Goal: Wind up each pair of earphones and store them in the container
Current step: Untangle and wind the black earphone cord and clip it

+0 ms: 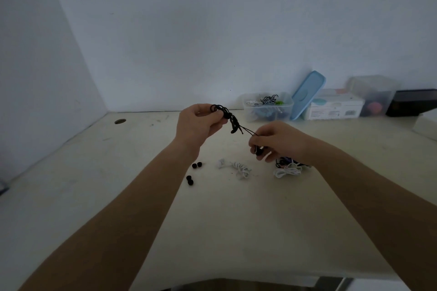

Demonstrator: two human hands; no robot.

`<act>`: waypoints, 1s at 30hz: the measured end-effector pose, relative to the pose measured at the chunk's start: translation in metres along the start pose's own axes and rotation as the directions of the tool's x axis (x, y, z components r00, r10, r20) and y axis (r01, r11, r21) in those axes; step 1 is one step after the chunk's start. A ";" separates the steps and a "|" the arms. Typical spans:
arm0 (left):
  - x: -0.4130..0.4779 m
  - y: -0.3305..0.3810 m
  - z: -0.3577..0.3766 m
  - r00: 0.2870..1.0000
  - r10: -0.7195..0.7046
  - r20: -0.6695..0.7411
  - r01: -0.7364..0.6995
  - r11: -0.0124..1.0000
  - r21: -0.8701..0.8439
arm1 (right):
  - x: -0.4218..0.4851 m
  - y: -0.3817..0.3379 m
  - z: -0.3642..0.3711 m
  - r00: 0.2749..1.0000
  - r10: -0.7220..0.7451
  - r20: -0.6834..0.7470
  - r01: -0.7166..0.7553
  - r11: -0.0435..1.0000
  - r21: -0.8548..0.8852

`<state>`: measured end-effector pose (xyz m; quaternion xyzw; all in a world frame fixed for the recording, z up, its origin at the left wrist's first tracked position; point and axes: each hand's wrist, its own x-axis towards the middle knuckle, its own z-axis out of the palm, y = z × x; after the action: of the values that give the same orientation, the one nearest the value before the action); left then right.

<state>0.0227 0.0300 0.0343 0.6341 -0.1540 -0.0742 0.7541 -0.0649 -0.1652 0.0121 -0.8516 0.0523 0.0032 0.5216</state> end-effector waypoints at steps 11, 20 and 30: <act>0.016 -0.050 0.005 1.000 -0.016 0.017 0.004 0.851 0.526 | 0.008 0.008 0.003 0.996 0.046 -0.075 -0.001 0.854 0.521; 0.029 -0.043 -0.036 0.992 -0.025 0.125 -0.095 0.514 0.852 | 0.022 0.017 0.015 0.993 0.110 -0.052 -0.041 0.705 0.708; 0.005 -0.042 -0.077 0.981 -0.168 0.099 -0.021 0.410 0.912 | 0.036 0.003 0.050 0.998 0.070 0.000 -0.052 0.736 0.675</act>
<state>0.0557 0.0925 -0.0174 0.9380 -0.2070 -0.0674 0.2699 -0.0274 -0.1253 -0.0160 -0.6029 0.0844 -0.0099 0.7933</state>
